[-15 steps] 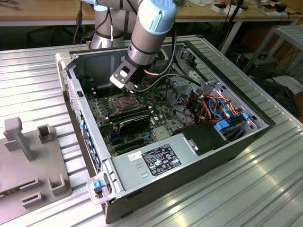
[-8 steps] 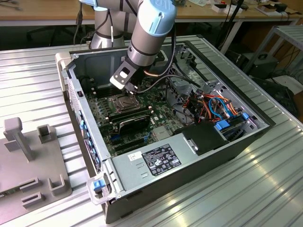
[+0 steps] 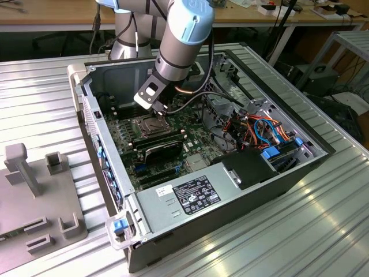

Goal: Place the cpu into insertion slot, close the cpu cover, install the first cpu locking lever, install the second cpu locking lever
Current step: 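Install the first cpu locking lever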

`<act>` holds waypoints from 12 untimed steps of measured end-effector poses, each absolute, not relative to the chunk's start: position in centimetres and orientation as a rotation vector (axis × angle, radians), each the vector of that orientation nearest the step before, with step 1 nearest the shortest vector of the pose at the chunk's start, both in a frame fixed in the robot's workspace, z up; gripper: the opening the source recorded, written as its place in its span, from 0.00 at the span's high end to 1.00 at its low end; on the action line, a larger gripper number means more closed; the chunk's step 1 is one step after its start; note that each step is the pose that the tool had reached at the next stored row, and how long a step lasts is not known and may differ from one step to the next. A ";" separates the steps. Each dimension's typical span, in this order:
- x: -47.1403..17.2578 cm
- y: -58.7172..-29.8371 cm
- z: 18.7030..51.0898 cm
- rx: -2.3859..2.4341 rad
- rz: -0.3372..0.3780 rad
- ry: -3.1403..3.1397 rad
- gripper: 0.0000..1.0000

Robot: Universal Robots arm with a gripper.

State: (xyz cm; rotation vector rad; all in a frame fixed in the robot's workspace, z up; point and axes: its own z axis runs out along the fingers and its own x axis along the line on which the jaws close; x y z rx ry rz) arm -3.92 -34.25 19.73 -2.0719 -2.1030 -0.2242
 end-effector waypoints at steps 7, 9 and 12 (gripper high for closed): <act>-3.9 -34.2 20.2 -2.072 -0.226 -2.103 0.89; -3.9 -34.2 20.7 -2.072 -0.225 -2.103 0.89; -3.9 -34.2 21.4 -2.072 -0.225 -2.103 0.89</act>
